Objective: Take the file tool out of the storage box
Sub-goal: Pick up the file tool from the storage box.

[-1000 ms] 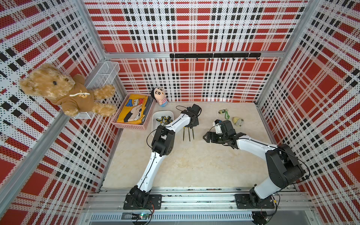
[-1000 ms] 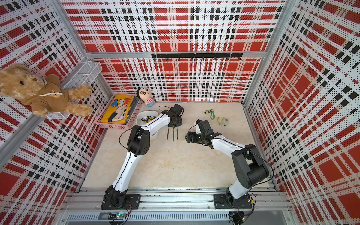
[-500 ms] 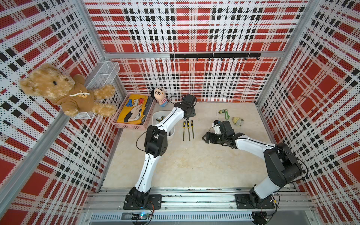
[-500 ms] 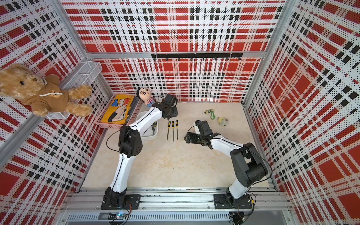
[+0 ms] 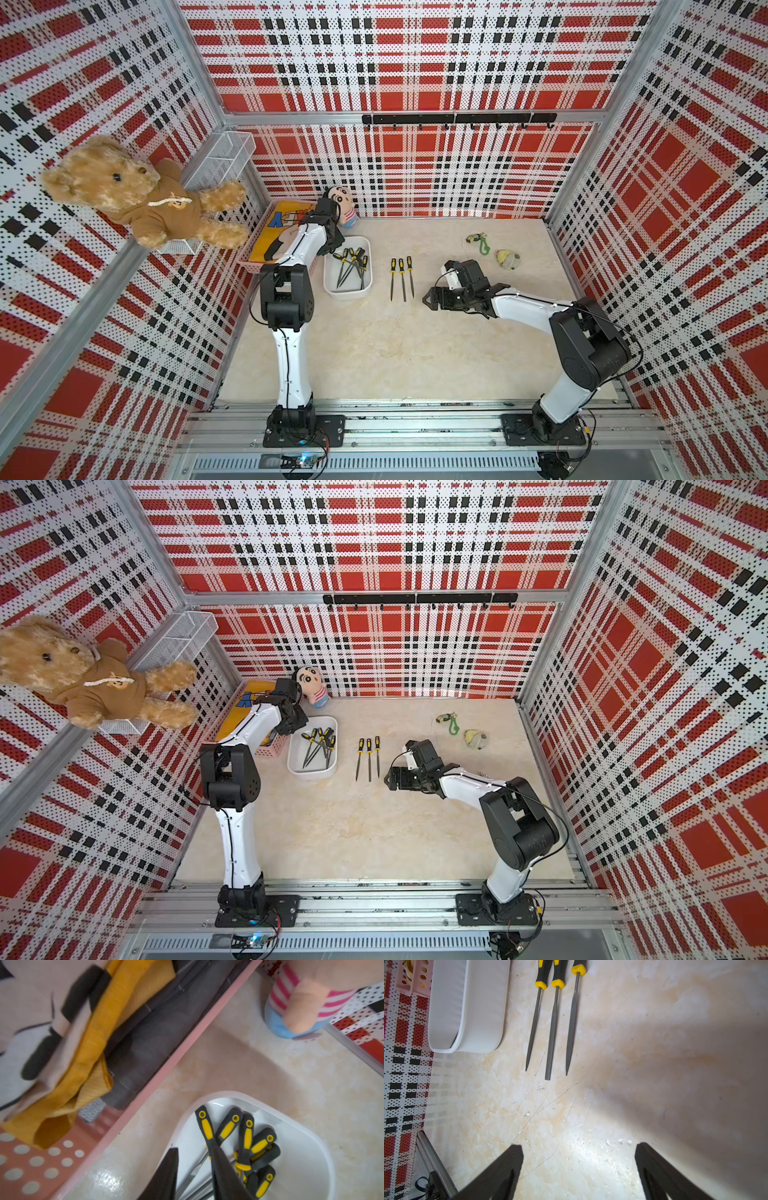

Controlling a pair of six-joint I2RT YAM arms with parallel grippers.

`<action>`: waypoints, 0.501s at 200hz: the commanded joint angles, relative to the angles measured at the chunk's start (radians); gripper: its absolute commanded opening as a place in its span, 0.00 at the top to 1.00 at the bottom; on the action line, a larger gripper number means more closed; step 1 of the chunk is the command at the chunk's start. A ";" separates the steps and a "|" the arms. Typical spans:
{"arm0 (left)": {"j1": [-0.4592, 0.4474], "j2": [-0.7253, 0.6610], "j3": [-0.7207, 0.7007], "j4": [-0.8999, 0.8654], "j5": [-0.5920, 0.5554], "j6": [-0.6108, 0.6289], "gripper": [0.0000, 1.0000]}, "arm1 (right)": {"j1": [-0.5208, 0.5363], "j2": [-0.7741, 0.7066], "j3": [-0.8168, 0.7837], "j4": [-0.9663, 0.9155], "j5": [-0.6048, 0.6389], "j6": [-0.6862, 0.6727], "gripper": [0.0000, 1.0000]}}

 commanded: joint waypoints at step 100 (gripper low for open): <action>-0.005 0.185 0.101 -0.018 0.031 -0.019 0.64 | 0.004 0.048 0.037 -0.002 -0.015 -0.003 0.07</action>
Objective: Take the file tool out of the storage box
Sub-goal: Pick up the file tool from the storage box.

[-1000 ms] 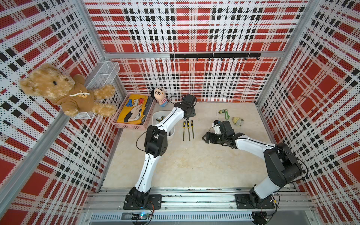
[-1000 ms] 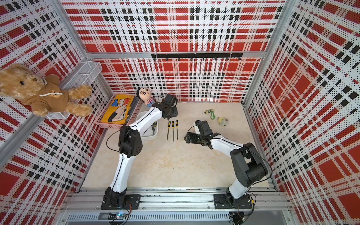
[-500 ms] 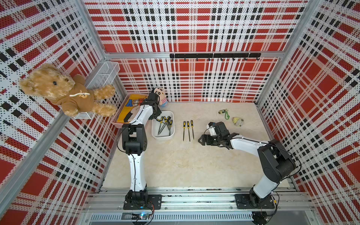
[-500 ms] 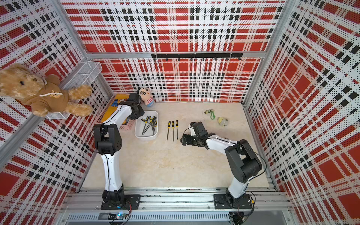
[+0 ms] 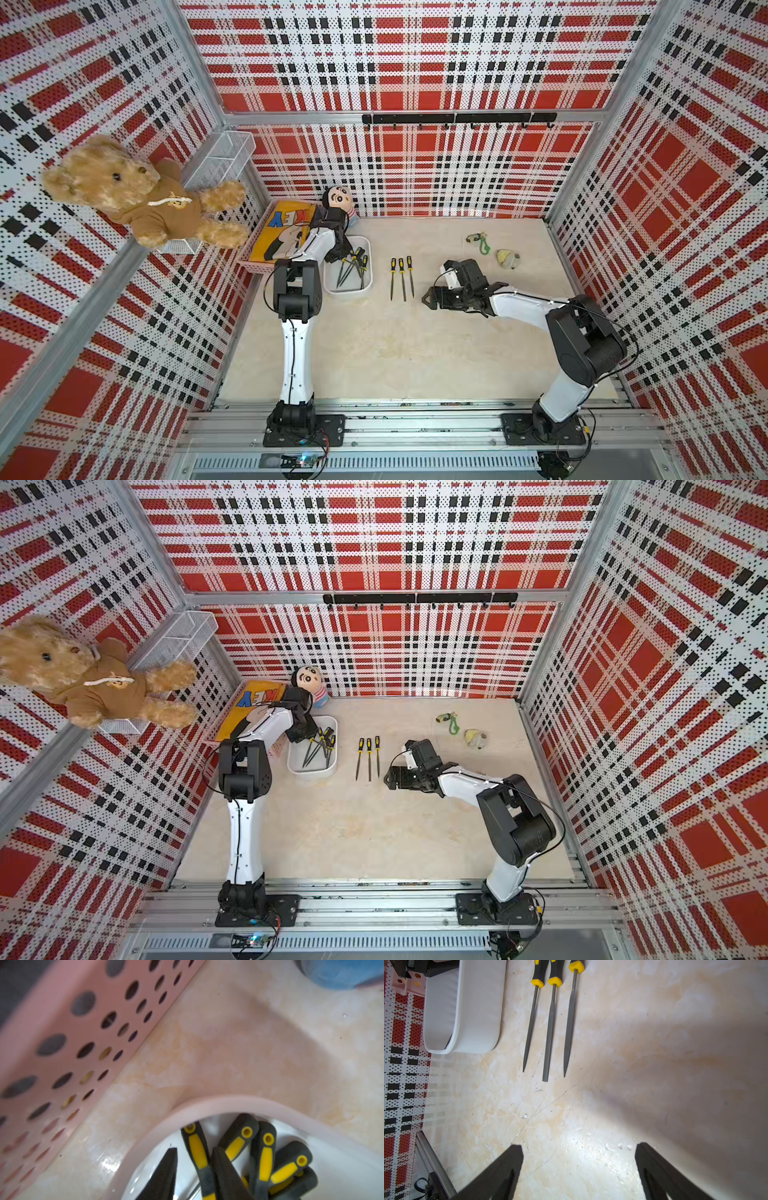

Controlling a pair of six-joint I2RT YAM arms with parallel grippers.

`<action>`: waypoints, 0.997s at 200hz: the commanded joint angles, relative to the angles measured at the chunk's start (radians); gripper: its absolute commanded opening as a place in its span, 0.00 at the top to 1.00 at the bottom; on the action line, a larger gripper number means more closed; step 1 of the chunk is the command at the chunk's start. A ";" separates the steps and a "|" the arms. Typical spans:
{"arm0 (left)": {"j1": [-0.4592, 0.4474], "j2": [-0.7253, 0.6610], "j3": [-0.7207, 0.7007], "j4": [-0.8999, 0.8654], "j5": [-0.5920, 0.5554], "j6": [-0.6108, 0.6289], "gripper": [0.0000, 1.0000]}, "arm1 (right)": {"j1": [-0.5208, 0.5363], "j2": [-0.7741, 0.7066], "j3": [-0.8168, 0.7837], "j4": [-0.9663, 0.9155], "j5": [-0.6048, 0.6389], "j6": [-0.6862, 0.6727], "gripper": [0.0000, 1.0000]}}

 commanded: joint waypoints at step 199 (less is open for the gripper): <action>-0.111 -0.101 0.195 -0.108 -0.119 0.065 0.94 | 0.021 0.059 0.054 -0.006 -0.012 -0.012 0.07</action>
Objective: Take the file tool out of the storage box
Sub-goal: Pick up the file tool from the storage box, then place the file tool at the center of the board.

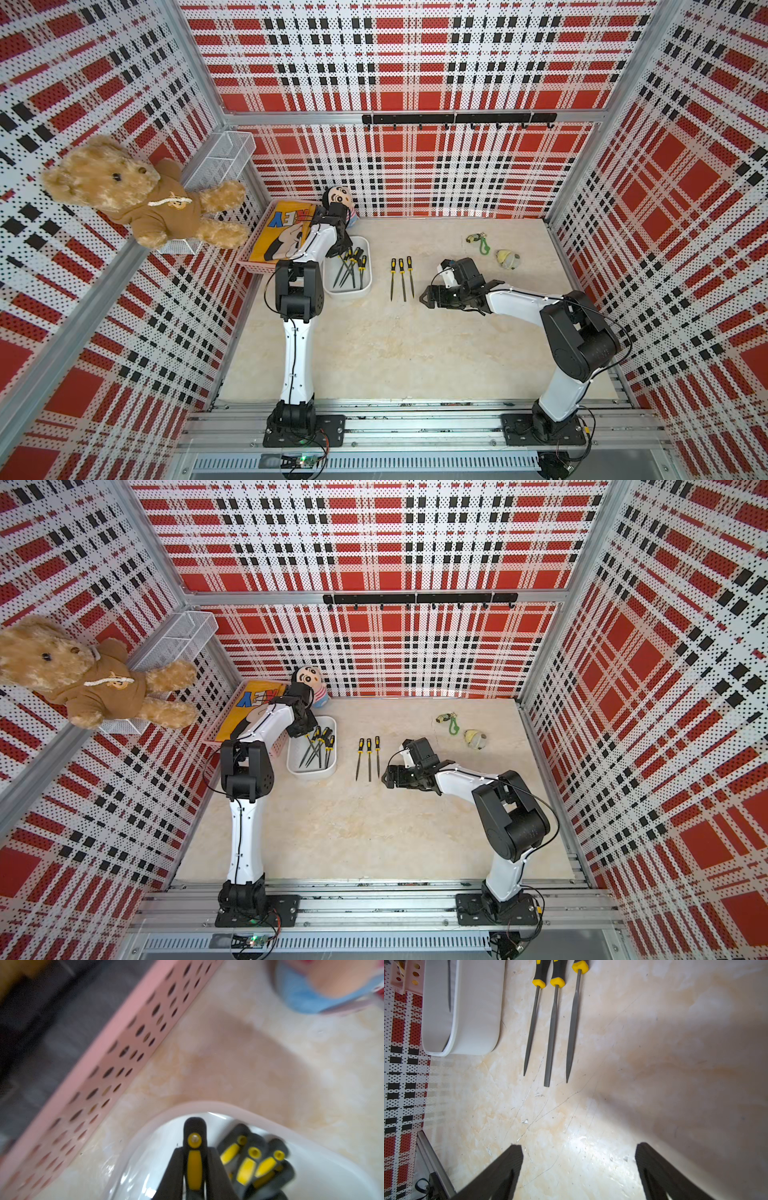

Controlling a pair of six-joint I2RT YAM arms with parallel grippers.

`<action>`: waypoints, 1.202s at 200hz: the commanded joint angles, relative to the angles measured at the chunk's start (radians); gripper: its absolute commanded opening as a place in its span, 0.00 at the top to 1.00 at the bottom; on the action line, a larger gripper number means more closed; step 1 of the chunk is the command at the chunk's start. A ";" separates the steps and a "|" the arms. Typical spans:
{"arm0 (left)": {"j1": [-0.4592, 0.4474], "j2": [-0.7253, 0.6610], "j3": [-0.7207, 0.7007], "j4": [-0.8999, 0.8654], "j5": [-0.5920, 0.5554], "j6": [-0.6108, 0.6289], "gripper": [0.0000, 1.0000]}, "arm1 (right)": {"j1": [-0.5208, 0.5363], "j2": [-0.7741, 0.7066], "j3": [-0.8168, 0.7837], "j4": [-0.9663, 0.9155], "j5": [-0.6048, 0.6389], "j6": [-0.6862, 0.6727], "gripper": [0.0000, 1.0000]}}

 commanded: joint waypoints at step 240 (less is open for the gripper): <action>-0.463 0.236 0.222 0.126 0.126 -0.040 0.98 | 0.016 -0.217 -0.108 -0.029 0.006 -0.098 0.07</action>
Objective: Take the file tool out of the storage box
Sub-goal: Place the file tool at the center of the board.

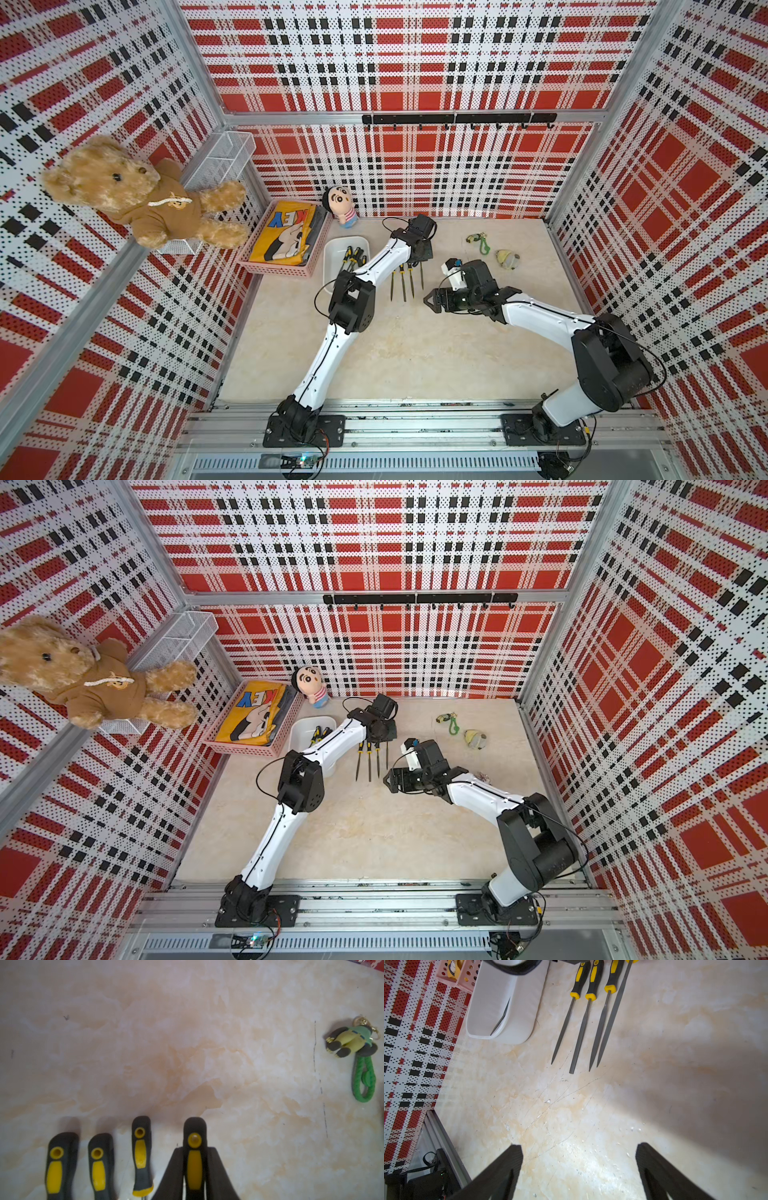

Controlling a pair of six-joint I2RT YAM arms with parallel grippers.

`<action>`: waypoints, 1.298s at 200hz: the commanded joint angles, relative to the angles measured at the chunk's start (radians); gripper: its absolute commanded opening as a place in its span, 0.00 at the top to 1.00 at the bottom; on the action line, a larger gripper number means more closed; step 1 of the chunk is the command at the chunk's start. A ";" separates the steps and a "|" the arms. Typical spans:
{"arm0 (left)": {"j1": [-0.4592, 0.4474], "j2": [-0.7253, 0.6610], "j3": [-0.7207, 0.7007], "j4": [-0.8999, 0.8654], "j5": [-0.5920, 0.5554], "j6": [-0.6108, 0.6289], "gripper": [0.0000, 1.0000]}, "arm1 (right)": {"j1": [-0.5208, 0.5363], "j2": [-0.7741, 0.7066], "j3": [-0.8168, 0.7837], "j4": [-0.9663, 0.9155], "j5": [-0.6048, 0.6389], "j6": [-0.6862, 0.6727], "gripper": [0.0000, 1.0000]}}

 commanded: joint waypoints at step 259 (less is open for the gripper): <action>0.007 -0.064 -0.068 0.065 -0.033 -0.016 0.70 | 0.007 0.019 0.009 0.000 0.003 -0.009 0.06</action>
